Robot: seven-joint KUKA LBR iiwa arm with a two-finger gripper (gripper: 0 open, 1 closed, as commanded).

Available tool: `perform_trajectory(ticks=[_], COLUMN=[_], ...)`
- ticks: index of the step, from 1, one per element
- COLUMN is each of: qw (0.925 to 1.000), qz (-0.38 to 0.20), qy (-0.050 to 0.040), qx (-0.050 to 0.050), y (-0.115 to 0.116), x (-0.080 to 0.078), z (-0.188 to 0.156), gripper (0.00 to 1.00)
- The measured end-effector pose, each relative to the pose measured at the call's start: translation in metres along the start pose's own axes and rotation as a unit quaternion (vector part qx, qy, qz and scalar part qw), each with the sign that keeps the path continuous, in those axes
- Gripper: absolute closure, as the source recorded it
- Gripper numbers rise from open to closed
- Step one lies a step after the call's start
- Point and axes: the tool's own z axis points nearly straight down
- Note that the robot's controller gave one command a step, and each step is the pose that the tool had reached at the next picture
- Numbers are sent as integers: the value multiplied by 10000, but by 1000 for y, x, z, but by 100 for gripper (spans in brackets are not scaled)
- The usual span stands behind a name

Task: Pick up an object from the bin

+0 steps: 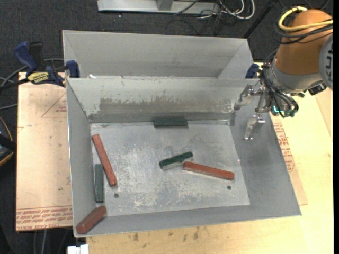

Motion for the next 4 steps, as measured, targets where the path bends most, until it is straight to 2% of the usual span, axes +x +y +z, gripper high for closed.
perform_trajectory(ticks=[1, 2, 3, 4], qw=[10000, 9998, 10000, 10000], qz=[-10, -174, 54, 54], qy=[-39, -53, -27, -27], qx=[6, 10, 2, 3], y=[0, 17, 15, 15], x=[-2, 60, 77, 77], z=[-5, 44, 106, 106], gripper=[0, 0, 100, 100])
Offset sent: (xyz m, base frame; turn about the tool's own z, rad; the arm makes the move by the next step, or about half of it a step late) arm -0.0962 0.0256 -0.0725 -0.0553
